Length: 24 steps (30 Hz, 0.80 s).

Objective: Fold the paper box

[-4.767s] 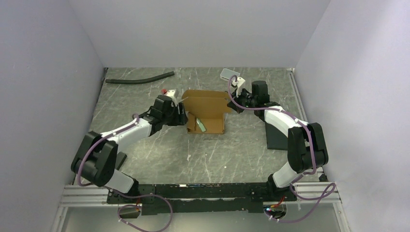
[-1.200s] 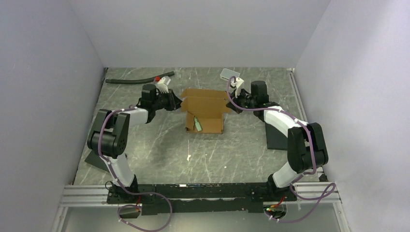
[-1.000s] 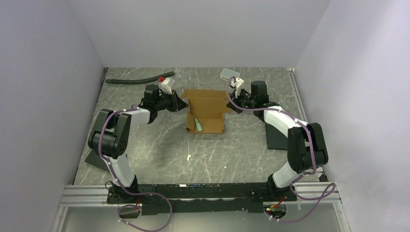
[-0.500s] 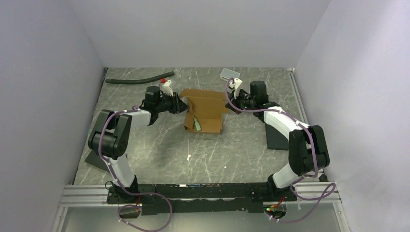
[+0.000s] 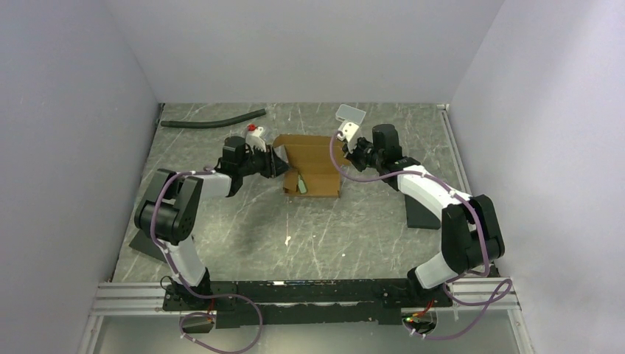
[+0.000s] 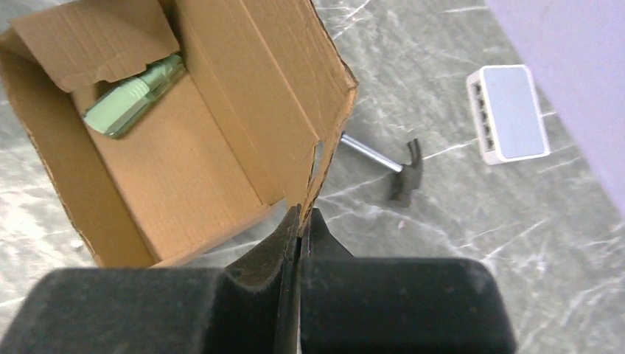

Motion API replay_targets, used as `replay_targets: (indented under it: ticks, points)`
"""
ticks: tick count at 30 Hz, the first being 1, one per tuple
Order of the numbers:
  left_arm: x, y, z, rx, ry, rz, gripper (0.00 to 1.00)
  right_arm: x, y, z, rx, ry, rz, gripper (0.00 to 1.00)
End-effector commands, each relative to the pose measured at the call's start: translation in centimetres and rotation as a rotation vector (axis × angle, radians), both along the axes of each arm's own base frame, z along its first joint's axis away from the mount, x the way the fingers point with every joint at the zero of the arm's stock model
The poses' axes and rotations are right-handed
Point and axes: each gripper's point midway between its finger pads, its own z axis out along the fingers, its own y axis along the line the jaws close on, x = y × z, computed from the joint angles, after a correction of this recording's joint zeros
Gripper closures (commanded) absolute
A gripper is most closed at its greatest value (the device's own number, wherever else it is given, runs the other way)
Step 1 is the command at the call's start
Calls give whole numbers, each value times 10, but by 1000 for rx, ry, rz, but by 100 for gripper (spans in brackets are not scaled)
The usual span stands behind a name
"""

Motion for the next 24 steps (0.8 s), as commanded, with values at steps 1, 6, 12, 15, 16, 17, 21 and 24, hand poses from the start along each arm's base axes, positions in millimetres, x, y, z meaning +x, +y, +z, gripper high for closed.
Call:
replay_targets:
  ticks: [1, 6, 12, 15, 16, 17, 21, 24]
  points:
    - [-7, -2, 40, -42, -129, -23, 69, 12, -10, 11, -126, -176, 54, 100]
    - [-26, 15, 52, -1, -161, 41, 64, 3, -8, 6, -128, -175, 132, 100]
    - [-40, 46, 79, 57, -200, 197, 55, -4, -6, 0, -126, -178, 206, 100]
    - [-34, 69, 92, 86, -183, 343, 41, -4, -7, -1, -128, -182, 218, 100]
    - [-31, 76, 95, 89, -163, 396, 38, -3, -7, 0, -127, -185, 222, 100]
    - [-29, 81, 98, 84, -145, 427, 37, -3, -8, 0, -128, -189, 229, 100]
    - [-22, 82, 125, 36, -124, 419, 34, -1, -11, 3, -150, -218, 261, 100]
    - [-20, 70, 154, 44, -217, 307, 28, 0, -12, 5, -143, -210, 289, 100]
